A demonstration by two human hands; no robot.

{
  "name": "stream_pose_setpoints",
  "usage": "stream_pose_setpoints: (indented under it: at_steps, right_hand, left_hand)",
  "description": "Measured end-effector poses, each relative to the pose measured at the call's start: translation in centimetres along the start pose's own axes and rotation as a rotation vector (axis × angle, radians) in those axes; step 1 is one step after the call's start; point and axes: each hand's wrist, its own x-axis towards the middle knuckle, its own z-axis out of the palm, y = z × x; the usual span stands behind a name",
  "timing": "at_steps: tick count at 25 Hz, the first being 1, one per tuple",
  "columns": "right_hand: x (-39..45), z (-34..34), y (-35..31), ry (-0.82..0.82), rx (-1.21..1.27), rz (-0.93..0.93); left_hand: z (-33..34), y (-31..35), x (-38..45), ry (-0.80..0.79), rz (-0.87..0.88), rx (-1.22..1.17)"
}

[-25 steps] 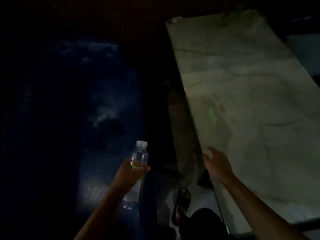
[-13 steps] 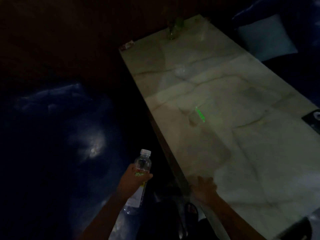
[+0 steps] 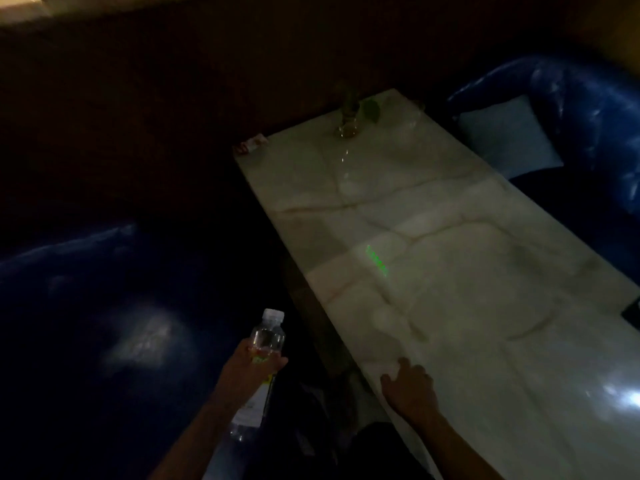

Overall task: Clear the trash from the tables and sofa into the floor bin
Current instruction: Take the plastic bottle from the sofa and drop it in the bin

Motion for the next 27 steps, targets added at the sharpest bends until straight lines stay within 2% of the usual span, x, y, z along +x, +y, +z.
stream_pose_setpoints:
  at_steps: [7, 14, 20, 24, 27]
  right_hand:
    - [4.3, -1.5, -14.0, -0.033, -0.010, -0.172]
    - [10.4, -1.7, -28.1, -0.044, -0.189, -0.365]
    - [17.8, -3.3, -40.8, -0.076, -0.344, -0.473]
    - [23.0, -5.7, -50.5, -0.062, -0.366, -0.555]
    - [26.0, -7.3, -56.4, -0.013, -0.358, -0.659]
  left_hand:
    - [-8.5, 2.7, 5.8, 0.050, -0.006, -0.041]
    - [-15.3, 4.5, 13.8, 0.130, -0.065, -0.107]
    - [-21.0, 9.0, 21.8, 0.208, -0.135, -0.168]
    - [-25.5, 12.3, 26.8, 0.293, -0.236, -0.227]
    - [-27.3, 13.7, 29.3, 0.345, -0.247, -0.272]
